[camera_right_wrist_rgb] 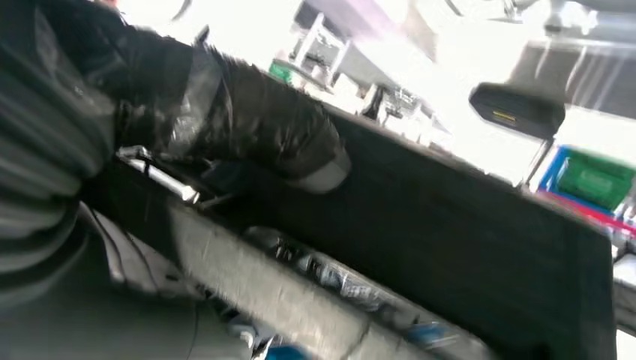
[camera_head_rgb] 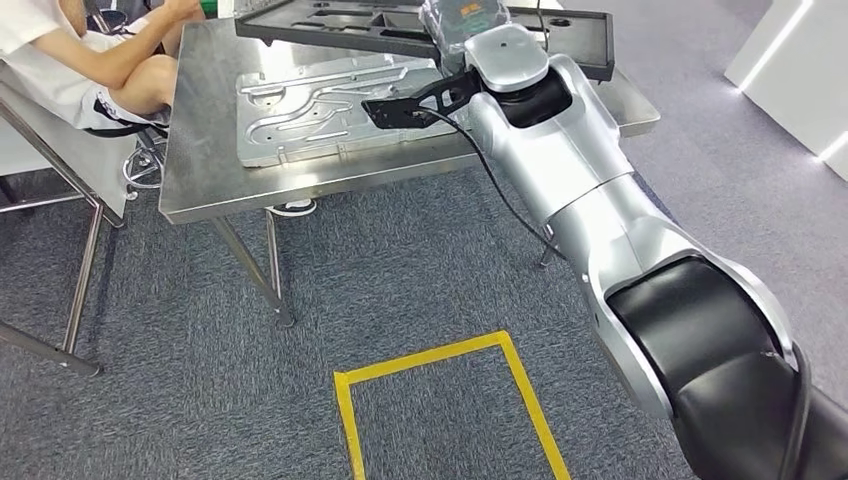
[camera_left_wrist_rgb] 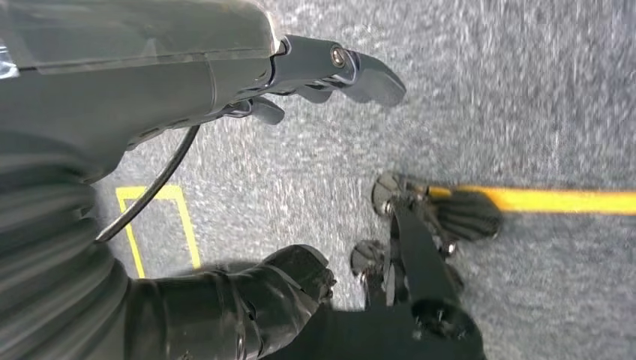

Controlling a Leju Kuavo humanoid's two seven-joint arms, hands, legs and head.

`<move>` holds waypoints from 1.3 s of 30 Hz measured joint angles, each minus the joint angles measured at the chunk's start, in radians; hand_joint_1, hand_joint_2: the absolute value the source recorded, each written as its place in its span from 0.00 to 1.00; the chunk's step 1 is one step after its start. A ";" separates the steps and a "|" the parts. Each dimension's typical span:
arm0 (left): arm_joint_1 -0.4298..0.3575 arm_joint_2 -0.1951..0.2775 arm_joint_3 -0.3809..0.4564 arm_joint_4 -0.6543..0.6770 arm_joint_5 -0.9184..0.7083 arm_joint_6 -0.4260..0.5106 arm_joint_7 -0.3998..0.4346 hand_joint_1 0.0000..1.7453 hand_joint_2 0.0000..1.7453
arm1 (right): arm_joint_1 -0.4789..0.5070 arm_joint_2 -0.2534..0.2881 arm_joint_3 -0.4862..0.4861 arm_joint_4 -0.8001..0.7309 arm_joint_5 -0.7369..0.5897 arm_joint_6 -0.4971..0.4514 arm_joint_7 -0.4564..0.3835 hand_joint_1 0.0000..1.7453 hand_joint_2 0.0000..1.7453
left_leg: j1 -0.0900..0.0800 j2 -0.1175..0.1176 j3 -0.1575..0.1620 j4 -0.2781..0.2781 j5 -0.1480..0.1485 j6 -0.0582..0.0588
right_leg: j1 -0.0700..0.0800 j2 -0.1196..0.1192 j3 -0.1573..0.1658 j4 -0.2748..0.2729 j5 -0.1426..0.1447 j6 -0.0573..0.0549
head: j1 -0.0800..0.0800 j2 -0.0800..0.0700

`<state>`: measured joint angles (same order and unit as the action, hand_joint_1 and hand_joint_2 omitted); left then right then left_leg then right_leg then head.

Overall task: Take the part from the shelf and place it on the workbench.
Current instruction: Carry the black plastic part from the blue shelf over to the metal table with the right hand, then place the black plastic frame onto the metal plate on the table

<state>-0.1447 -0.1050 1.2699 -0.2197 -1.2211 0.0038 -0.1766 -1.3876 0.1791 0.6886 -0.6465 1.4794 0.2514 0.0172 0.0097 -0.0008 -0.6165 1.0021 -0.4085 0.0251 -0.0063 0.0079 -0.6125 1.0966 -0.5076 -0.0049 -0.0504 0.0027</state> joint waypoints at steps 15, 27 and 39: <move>0.002 -0.004 0.000 0.000 -0.003 0.001 0.000 0.00 1.00 | 0.011 -0.001 0.000 0.001 -0.002 0.000 -0.005 1.00 1.00 | 0.004 -0.005 0.018 0.060 -0.081 -0.037 | -0.012 -0.003 -0.032 -0.043 0.079 -0.019 | 0.002 0.000; 0.011 0.006 0.000 0.000 -0.004 0.001 0.000 0.00 1.00 | 0.024 0.010 0.000 0.002 -0.014 -0.006 -0.001 1.00 1.00 | -0.008 -0.005 -0.014 0.024 -0.004 -0.022 | -0.004 0.001 0.013 -0.049 0.043 -0.016 | 0.002 0.000; 0.016 0.011 0.000 0.000 -0.009 -0.001 0.000 0.00 1.00 | 0.034 0.015 0.000 0.014 -0.015 -0.011 0.002 1.00 1.00 | 0.000 -0.007 0.030 0.018 -0.041 -0.002 | -0.016 -0.007 -0.089 0.057 0.072 0.015 | 0.003 0.000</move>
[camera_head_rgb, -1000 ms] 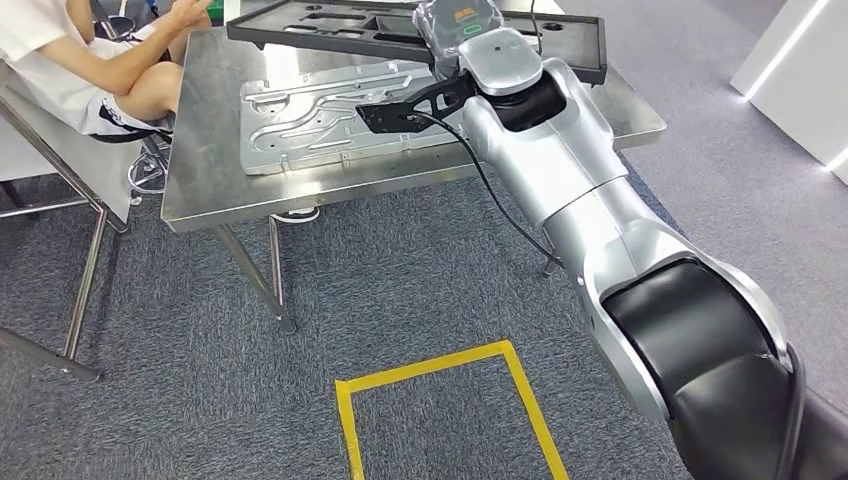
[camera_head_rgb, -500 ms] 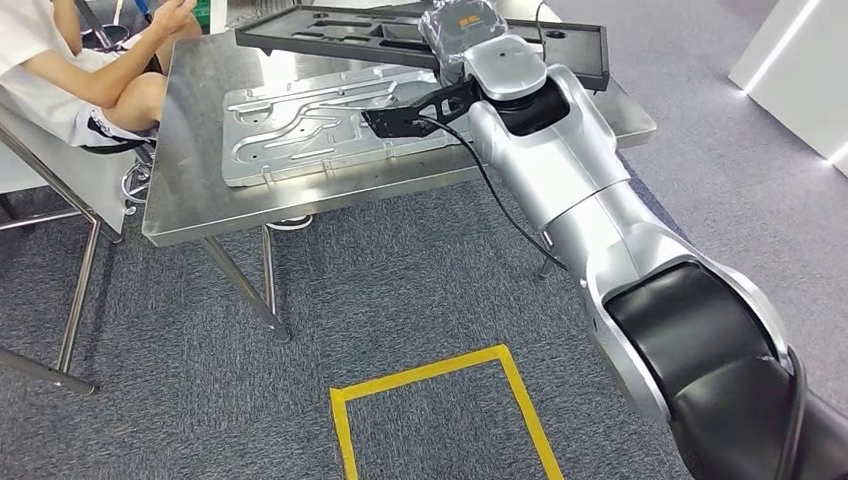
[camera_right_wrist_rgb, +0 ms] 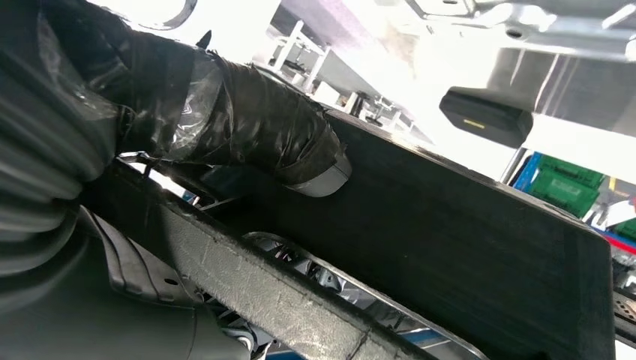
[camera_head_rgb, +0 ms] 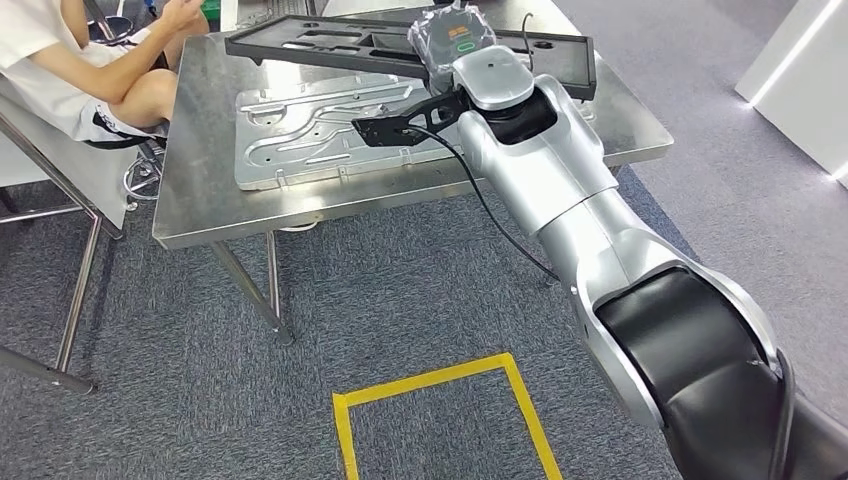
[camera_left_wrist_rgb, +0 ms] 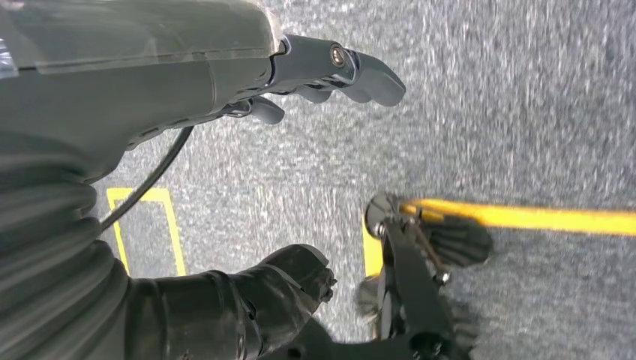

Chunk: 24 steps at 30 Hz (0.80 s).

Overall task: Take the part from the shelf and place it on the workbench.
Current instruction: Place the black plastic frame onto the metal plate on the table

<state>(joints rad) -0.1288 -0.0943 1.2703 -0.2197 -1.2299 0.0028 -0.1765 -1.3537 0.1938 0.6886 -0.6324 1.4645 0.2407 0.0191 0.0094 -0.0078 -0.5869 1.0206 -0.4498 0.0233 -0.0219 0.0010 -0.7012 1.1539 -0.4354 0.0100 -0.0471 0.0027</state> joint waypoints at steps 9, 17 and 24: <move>-0.001 0.000 0.000 0.000 -0.009 -0.003 0.002 0.00 1.00 | -0.006 -0.004 0.000 0.010 0.000 -0.010 0.000 1.00 1.00 | 0.003 0.002 -0.067 0.144 -0.081 -0.043 | 0.002 0.004 0.059 -0.100 0.004 -0.043 | -0.002 0.000; 0.000 0.002 0.000 0.000 -0.009 -0.004 0.002 0.00 1.00 | 0.001 0.000 0.000 0.017 0.000 -0.010 -0.001 1.00 1.00 | -0.003 0.003 -0.063 0.033 0.048 -0.025 | 0.010 0.007 0.103 -0.101 -0.030 -0.039 | -0.002 0.000; 0.000 0.004 0.000 0.000 -0.010 -0.005 0.003 0.00 1.00 | -0.001 0.004 0.000 0.017 0.000 -0.012 0.004 1.00 1.00 | 0.001 0.006 -0.024 -0.019 0.040 0.002 | 0.010 0.004 0.063 -0.011 -0.084 -0.009 | -0.001 0.000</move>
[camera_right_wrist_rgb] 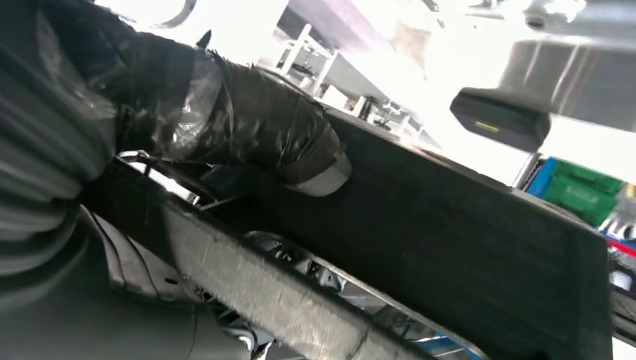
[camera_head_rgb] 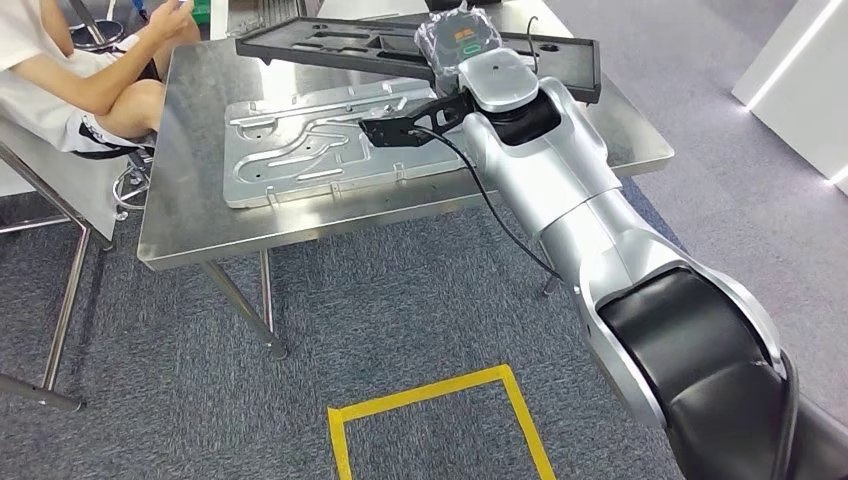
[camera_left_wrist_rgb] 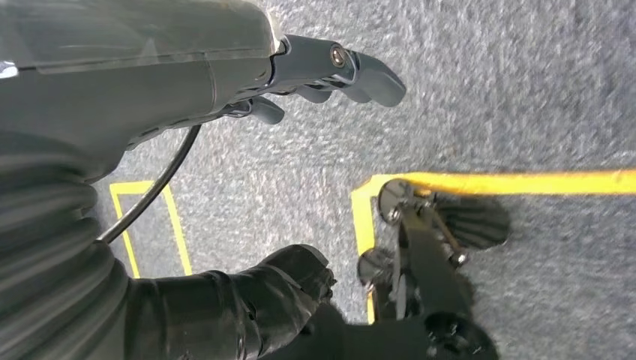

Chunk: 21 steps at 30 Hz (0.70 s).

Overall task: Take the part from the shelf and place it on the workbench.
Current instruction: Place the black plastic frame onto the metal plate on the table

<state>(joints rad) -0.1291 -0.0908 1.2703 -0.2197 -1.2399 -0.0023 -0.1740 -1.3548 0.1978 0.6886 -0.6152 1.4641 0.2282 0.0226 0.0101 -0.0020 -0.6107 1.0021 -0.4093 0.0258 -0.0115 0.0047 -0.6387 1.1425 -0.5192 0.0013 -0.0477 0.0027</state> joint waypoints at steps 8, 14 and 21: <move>0.000 0.016 0.001 0.000 0.009 -0.011 0.008 0.00 1.00 | 0.030 0.043 0.000 0.016 0.003 -0.012 0.025 1.00 1.00 | -0.003 -0.004 0.033 0.017 -0.044 -0.005 | 0.000 -0.003 -0.037 -0.038 0.098 -0.007 | 0.000 0.000; -0.003 0.026 0.002 0.000 0.011 -0.011 0.014 0.00 1.00 | 0.034 0.069 0.000 0.032 0.004 -0.025 0.032 1.00 1.00 | -0.003 -0.004 0.022 0.047 -0.074 -0.034 | 0.002 -0.001 0.001 -0.096 0.090 -0.035 | 0.000 0.000; 0.000 0.032 0.003 0.000 0.012 -0.010 0.015 0.00 1.00 | 0.040 0.083 0.000 0.043 0.007 -0.030 0.034 1.00 1.00 | 0.002 -0.003 -0.120 0.240 -0.079 -0.048 | 0.001 0.002 0.041 -0.101 0.063 -0.047 | 0.000 0.000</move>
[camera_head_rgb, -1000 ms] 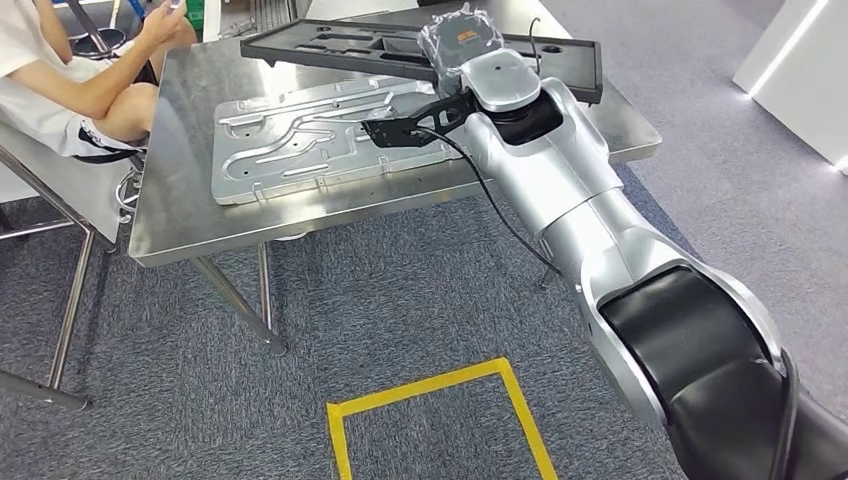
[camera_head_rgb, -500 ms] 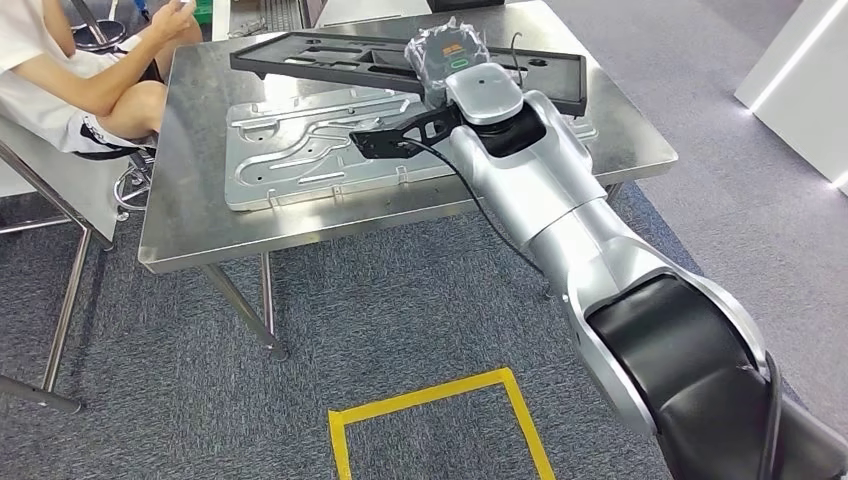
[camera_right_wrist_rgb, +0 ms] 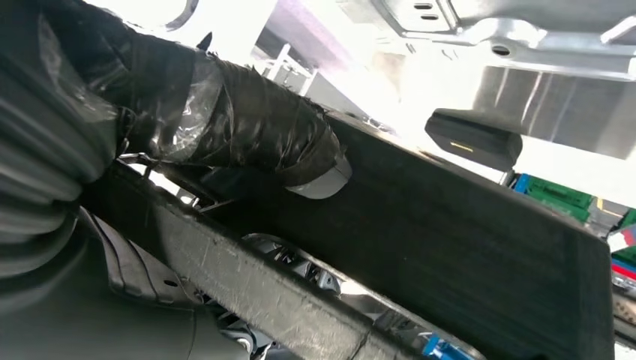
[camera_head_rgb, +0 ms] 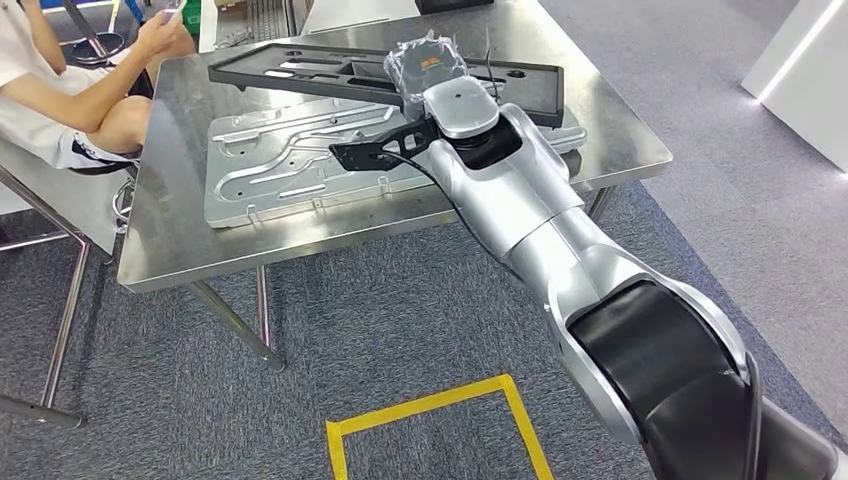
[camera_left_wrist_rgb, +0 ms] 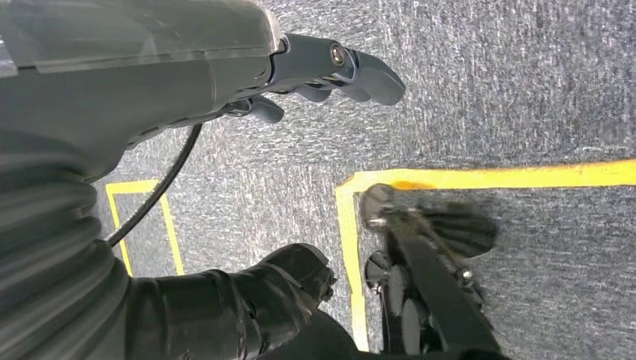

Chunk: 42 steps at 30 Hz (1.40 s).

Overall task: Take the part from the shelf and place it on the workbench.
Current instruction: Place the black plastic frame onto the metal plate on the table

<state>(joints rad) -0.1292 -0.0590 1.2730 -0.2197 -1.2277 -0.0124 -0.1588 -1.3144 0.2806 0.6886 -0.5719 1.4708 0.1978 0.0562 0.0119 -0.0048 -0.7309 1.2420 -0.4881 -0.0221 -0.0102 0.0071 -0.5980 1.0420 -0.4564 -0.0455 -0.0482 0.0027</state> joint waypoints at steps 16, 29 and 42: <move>-0.010 0.001 0.000 0.000 -0.008 0.002 0.000 0.00 1.00 | -0.002 -0.002 0.000 0.013 0.012 -0.003 0.003 1.00 1.00 | -0.003 -0.002 0.147 -0.226 0.043 0.052 | 0.004 -0.003 -0.128 0.171 -0.010 0.036 | 0.002 0.000; -0.009 0.009 0.002 0.000 -0.008 0.000 0.000 0.00 1.00 | 0.009 0.003 0.000 0.005 0.015 -0.003 0.002 1.00 1.00 | 0.003 0.000 0.003 0.052 -0.072 -0.002 | 0.003 -0.001 -0.011 -0.011 0.015 -0.003 | 0.001 0.000; -0.002 0.013 0.003 0.000 -0.008 0.001 0.000 0.00 1.00 | 0.034 -0.007 -0.001 -0.002 0.005 -0.016 -0.002 1.00 1.00 | 0.005 0.002 0.140 -0.237 0.054 0.046 | 0.004 -0.001 -0.089 0.197 -0.101 0.043 | 0.002 0.000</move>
<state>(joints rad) -0.1313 -0.0459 1.2760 -0.2193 -1.2359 -0.0114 -0.1583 -1.2804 0.2739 0.6874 -0.5743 1.4762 0.1820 0.0543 0.0164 -0.0024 -0.5909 1.0049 -0.4341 0.0238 -0.0064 0.0058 -0.6868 1.2386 -0.5574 -0.0022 -0.0463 0.0027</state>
